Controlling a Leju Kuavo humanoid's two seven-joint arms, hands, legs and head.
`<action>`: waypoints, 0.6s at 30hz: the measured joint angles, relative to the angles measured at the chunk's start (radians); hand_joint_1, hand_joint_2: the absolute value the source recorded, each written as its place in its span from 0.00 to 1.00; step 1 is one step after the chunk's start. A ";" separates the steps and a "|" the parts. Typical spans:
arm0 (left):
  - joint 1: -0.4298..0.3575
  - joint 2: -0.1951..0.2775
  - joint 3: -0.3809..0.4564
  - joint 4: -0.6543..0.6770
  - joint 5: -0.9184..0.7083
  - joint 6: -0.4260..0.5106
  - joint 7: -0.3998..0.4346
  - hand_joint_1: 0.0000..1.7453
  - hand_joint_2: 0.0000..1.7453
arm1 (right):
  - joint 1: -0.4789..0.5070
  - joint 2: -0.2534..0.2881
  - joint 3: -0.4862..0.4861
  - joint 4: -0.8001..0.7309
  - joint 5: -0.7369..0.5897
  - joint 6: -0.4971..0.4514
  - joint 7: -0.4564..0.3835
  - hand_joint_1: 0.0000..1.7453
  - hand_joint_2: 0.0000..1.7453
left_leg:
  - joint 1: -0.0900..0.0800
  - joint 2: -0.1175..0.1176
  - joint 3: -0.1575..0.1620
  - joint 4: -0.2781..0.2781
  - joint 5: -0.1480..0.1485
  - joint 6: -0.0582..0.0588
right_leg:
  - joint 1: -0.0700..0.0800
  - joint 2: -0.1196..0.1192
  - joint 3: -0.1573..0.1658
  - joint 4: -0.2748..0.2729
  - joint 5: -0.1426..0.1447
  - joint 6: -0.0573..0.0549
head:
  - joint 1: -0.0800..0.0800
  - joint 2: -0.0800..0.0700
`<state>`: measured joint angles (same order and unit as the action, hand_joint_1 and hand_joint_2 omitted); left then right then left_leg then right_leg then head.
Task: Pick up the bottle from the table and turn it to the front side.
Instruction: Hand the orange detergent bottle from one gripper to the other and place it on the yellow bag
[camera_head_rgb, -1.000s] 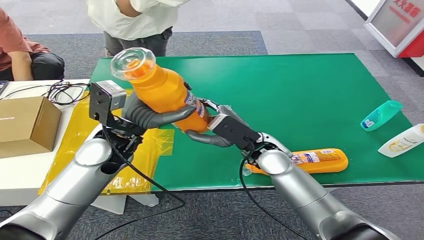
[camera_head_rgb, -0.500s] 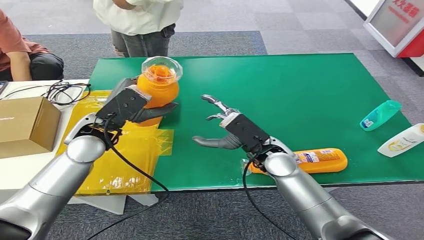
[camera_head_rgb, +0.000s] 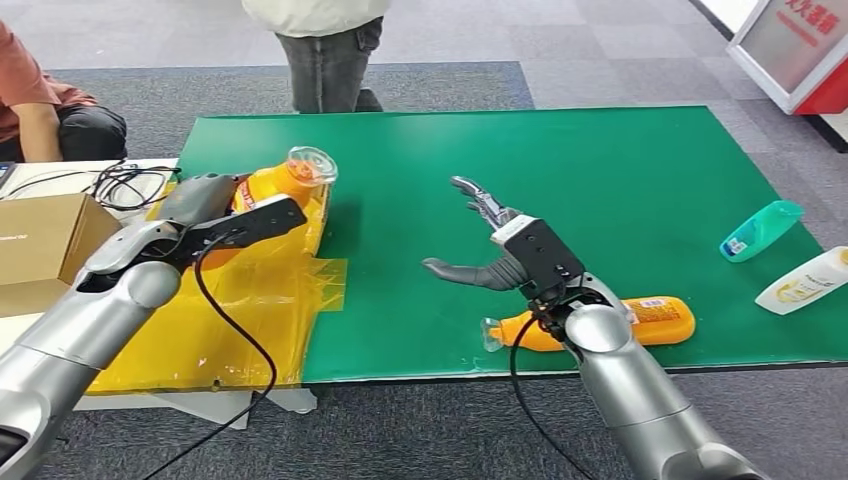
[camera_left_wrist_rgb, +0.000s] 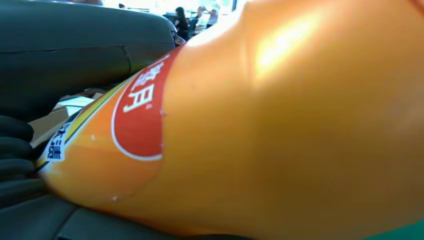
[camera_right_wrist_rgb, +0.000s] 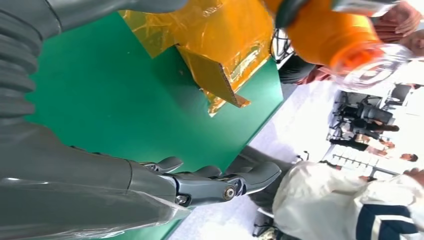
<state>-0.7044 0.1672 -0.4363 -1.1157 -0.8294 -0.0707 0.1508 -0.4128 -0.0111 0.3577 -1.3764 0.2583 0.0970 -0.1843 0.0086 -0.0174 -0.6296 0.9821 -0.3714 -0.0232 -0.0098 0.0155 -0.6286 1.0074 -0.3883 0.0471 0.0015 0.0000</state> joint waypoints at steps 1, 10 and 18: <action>0.001 0.002 0.000 0.012 -0.006 0.000 0.000 1.00 0.00 | 0.001 0.000 -0.002 -0.006 0.001 0.002 0.000 0.00 1.00 | 0.000 0.000 0.000 0.000 0.000 0.000 | 0.000 0.000 0.000 0.000 0.000 0.000 | 0.000 0.000; 0.025 0.014 0.001 0.097 -0.111 0.021 0.000 1.00 0.00 | 0.007 0.000 -0.002 -0.051 0.001 0.022 -0.007 0.00 1.00 | 0.000 0.000 0.000 0.000 0.000 0.000 | 0.000 0.000 0.000 0.000 0.000 0.000 | 0.000 0.000; 0.053 0.020 0.011 0.151 -0.202 0.037 0.012 1.00 0.00 | 0.007 0.000 0.000 -0.067 0.003 0.031 -0.007 0.00 1.00 | 0.000 0.000 0.000 0.000 0.000 0.000 | 0.000 0.000 0.000 0.000 0.000 0.000 | 0.000 0.000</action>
<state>-0.6518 0.1871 -0.4252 -0.9644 -1.0318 -0.0334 0.1630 -0.4055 -0.0107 0.3581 -1.4438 0.2613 0.1277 -0.1911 0.0086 -0.0175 -0.6298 0.9821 -0.3714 -0.0232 -0.0098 0.0153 -0.6283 1.0075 -0.3884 0.0471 0.0016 0.0000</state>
